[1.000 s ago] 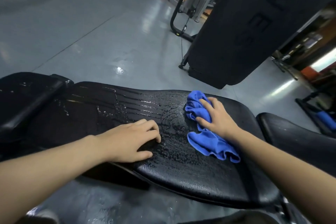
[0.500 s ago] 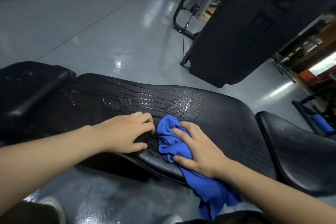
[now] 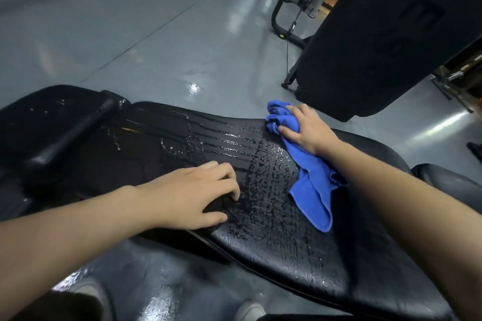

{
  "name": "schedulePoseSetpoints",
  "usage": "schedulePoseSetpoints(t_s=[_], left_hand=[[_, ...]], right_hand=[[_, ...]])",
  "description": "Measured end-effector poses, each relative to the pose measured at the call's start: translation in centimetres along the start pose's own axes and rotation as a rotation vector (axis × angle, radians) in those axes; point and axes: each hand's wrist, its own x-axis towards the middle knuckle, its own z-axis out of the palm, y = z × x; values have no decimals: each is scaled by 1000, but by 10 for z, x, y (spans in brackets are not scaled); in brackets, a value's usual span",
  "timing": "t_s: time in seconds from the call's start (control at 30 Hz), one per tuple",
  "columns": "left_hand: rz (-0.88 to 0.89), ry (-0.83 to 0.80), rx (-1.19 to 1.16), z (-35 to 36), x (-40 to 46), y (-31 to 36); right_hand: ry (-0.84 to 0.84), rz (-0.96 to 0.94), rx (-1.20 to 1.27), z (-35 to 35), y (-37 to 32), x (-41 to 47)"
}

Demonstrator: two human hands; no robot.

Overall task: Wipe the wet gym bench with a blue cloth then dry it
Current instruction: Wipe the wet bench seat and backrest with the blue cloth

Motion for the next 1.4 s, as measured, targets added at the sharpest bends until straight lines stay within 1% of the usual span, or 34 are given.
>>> schedulePoseSetpoints(t_s=[0.13,0.27,0.4,0.63,0.77,0.9,1.03,1.17,1.27,1.4], left_hand=[[7,-1,-28,0,4,-3],[8,-4,-24,-1,4,-2],[5,2,5,-3,0,1],[-33,10,36,-6,-21,-9],[-91,7,31,-10,-33,-20],[-130,3,34,-12,-39,-26],[-163,10,26,-11,-41,-30],[-179,12,13,-11,-41,-32],[-190,15,12,-10,-41,-32],[-205,20,5,-10,-47,-32]], right_hand=[[-3,51,-16,7,7,27],[16,38,-40,7,2,19],[46,-69,-59,8,-24,-13],[-35,-379,-33,8,-83,-125],[-96,-442,-22,9,-111,-176],[-118,-502,-9,12,-131,-188],[-106,-502,37,15,-132,-177],[-52,-482,13,18,-126,-153],[-17,-427,-34,19,-117,-124],[3,-305,-67,19,-102,-79]])
